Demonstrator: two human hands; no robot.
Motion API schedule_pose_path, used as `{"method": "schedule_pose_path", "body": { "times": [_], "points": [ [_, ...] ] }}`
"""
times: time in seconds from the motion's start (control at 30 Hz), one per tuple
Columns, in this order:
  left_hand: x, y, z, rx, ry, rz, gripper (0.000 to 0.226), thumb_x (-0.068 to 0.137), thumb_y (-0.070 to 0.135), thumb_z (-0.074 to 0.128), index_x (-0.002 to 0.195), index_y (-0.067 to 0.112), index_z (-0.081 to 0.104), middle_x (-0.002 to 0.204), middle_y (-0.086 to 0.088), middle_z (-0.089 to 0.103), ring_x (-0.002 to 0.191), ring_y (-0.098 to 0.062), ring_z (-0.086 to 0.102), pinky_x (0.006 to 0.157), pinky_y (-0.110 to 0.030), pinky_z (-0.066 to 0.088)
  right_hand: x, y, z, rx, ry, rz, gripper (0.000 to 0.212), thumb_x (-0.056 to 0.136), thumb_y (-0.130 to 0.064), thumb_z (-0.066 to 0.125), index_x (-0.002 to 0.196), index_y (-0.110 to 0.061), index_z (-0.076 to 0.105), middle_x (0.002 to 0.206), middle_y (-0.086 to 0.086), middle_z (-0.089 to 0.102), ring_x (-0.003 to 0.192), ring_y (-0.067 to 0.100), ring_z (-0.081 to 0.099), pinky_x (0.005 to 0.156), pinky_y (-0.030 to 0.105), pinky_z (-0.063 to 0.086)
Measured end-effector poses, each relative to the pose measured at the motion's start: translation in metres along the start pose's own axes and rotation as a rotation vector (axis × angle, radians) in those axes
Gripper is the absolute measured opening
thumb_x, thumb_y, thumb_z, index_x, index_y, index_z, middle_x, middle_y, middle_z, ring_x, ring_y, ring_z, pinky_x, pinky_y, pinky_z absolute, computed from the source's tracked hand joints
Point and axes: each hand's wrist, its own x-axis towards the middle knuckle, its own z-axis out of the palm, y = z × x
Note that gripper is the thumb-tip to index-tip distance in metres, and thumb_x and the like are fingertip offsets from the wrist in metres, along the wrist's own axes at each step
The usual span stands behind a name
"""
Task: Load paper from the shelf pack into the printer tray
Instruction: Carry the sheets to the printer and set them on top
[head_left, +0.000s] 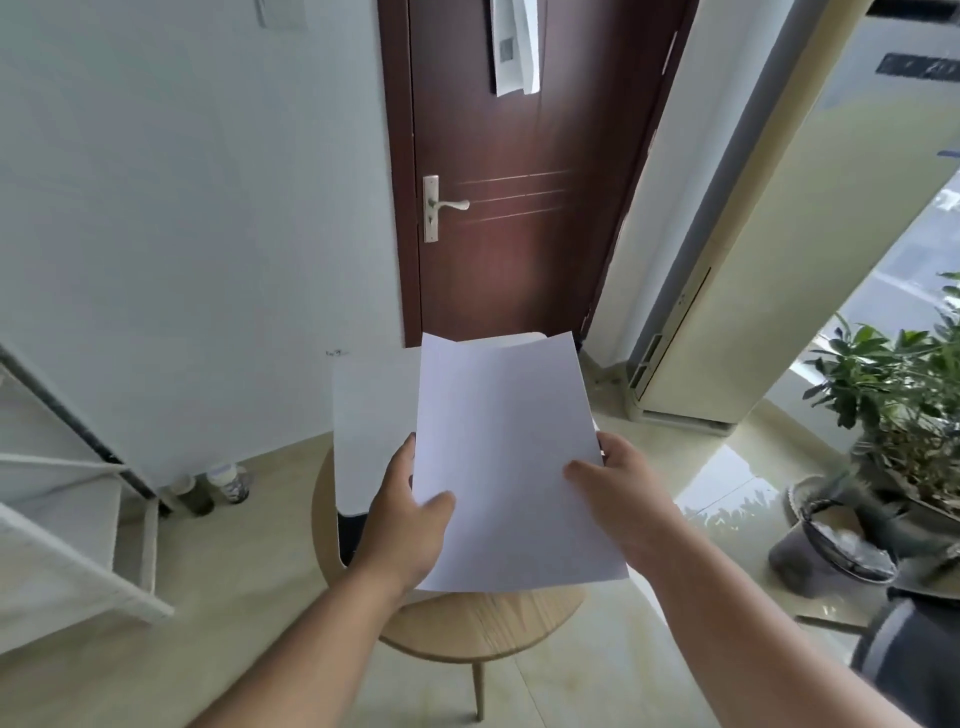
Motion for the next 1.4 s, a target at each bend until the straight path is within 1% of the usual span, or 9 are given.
{"method": "schedule_pose_path", "body": {
  "times": [0.17,0.33,0.47,0.67,0.87,1.0,1.13,1.27,1.4],
  "points": [
    [0.027,-0.003,0.003,-0.008,0.072,-0.061,0.071,0.091,0.009,0.057,0.151,0.043,0.04,0.132,0.028,0.063,0.122,0.001,0.06,0.105,-0.032,0.049,0.045,-0.009,0.012,-0.071,-0.079,0.017,0.034,0.074,-0.017,0.053,0.099,-0.026,0.074,0.091,0.0,0.081,0.084,0.027,0.077,0.071,0.036,0.061],
    [0.055,0.0,0.01,0.007,0.133,-0.131,0.068,0.093,0.007,0.056,0.151,0.04,0.041,0.133,0.024,0.062,0.119,0.001,0.061,0.095,-0.025,0.048,0.09,-0.009,0.021,-0.106,-0.161,0.02,0.041,0.069,-0.021,0.052,0.102,-0.03,0.074,0.092,-0.003,0.081,0.086,0.028,0.078,0.078,0.05,0.066],
    [0.078,0.001,0.015,0.035,0.162,-0.189,0.066,0.093,0.01,0.058,0.15,0.04,0.042,0.131,0.024,0.064,0.117,-0.001,0.062,0.096,-0.028,0.05,0.123,-0.014,0.026,-0.142,-0.223,0.027,0.04,0.078,-0.013,0.051,0.11,-0.027,0.071,0.098,-0.001,0.078,0.086,0.026,0.076,0.067,0.035,0.062],
    [0.105,0.002,0.021,0.039,0.209,-0.252,0.06,0.095,0.012,0.058,0.146,0.039,0.046,0.124,0.026,0.065,0.109,0.002,0.064,0.079,-0.021,0.049,0.166,-0.014,0.037,-0.179,-0.292,0.05,0.041,0.082,-0.01,0.05,0.116,-0.023,0.07,0.101,0.003,0.077,0.087,0.03,0.075,0.064,0.031,0.058],
    [0.122,-0.005,0.02,0.082,0.237,-0.284,0.061,0.096,0.012,0.059,0.151,0.032,0.042,0.135,0.022,0.058,0.122,-0.005,0.058,0.092,-0.023,0.042,0.19,-0.008,0.046,-0.182,-0.299,0.069,0.04,0.082,-0.003,0.048,0.109,-0.017,0.074,0.093,0.004,0.078,0.075,0.027,0.073,0.053,0.023,0.051],
    [0.126,-0.01,0.019,0.102,0.245,-0.302,0.063,0.097,0.011,0.058,0.154,0.027,0.038,0.14,0.019,0.053,0.125,-0.006,0.054,0.098,-0.024,0.039,0.193,-0.005,0.044,-0.198,-0.243,0.076,0.04,0.084,-0.001,0.048,0.113,-0.011,0.073,0.078,0.001,0.069,0.056,0.018,0.057,0.041,0.016,0.038],
    [0.12,-0.02,0.012,0.145,0.265,-0.351,0.076,0.096,0.019,0.061,0.162,0.03,0.024,0.146,0.007,0.056,0.128,-0.017,0.058,0.098,-0.031,0.046,0.19,0.0,0.036,-0.243,-0.18,0.097,0.062,0.089,-0.006,0.052,0.151,-0.011,0.05,0.094,-0.001,0.067,0.067,0.016,0.057,0.053,0.023,0.039],
    [0.109,-0.027,0.005,0.189,0.267,-0.331,0.063,0.095,0.012,0.06,0.154,0.027,0.042,0.117,0.008,0.07,0.102,-0.013,0.068,0.075,-0.028,0.055,0.179,0.003,0.031,-0.281,-0.158,0.086,0.06,0.089,-0.008,0.054,0.149,-0.012,0.053,0.105,0.001,0.073,0.086,0.024,0.068,0.068,0.027,0.048],
    [0.096,-0.024,0.0,0.227,0.252,-0.306,0.045,0.093,0.015,0.062,0.138,0.022,0.059,0.116,0.011,0.071,0.103,-0.011,0.068,0.091,-0.034,0.055,0.163,0.004,0.028,-0.374,-0.112,0.051,0.06,0.091,-0.022,0.057,0.15,-0.017,0.052,0.117,0.0,0.073,0.093,0.023,0.071,0.077,0.03,0.053]
  ]
}}
